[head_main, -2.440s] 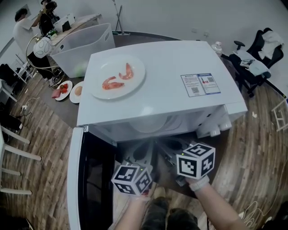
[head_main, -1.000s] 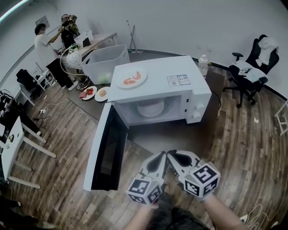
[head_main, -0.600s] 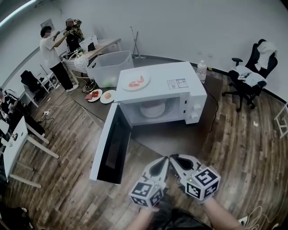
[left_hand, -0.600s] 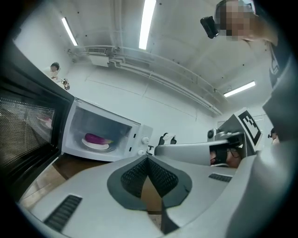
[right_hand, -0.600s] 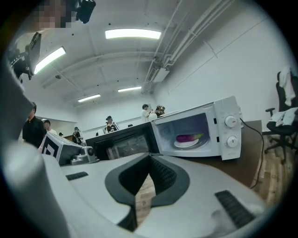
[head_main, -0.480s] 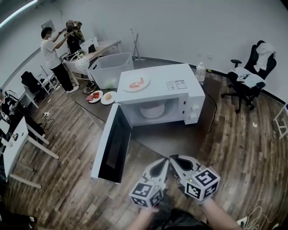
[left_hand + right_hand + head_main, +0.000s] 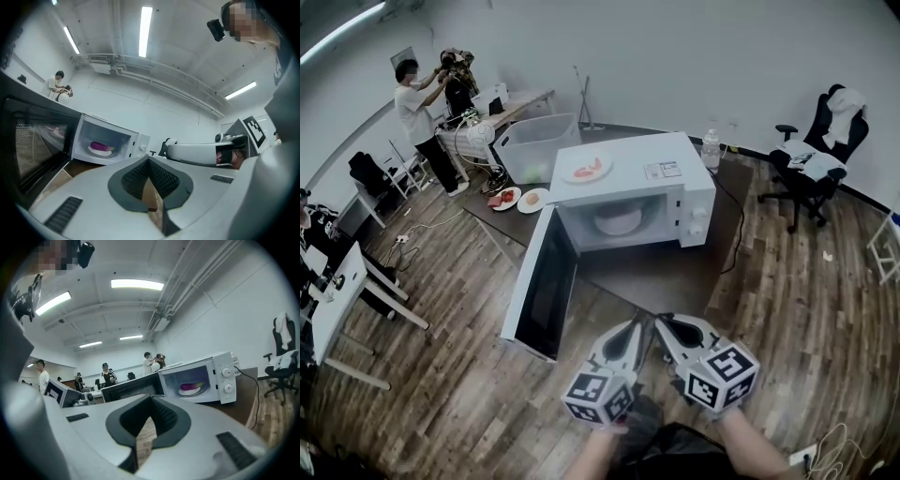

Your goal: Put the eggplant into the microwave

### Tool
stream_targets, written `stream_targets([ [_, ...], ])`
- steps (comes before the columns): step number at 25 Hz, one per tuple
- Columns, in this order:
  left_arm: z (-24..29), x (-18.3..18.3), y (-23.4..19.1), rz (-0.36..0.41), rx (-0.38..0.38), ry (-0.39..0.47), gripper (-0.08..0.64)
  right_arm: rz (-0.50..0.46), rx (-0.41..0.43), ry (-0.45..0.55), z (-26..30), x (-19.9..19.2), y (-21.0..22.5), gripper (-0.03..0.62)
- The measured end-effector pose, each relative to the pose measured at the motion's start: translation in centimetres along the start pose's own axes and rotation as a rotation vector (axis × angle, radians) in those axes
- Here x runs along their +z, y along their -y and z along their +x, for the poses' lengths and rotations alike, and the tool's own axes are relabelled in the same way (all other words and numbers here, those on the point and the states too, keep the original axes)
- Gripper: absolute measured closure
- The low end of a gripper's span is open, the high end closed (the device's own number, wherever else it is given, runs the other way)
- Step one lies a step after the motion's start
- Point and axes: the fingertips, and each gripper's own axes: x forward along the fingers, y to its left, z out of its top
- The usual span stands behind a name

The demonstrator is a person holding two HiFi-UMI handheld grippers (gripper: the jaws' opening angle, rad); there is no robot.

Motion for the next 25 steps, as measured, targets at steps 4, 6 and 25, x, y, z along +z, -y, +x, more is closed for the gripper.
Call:
stream_targets([
  [4, -1.8, 0.6, 0.5, 0.006, 0.023, 0.024, 0.560, 0.016, 0.002, 0.014, -1.3, 0.0, -0.9, 0.591],
  [6, -2.8, 0.7, 0.7, 0.007, 0.035, 0.029, 0.560, 0.014, 0.009, 0.017, -1.9, -0.2, -1.7, 0.589],
  [25, -5.7, 0.7, 2.9, 0.032, 0.000, 0.020, 0.560, 0.006, 0.017, 0.061, -4.2, -0.8, -5.0, 0.591],
])
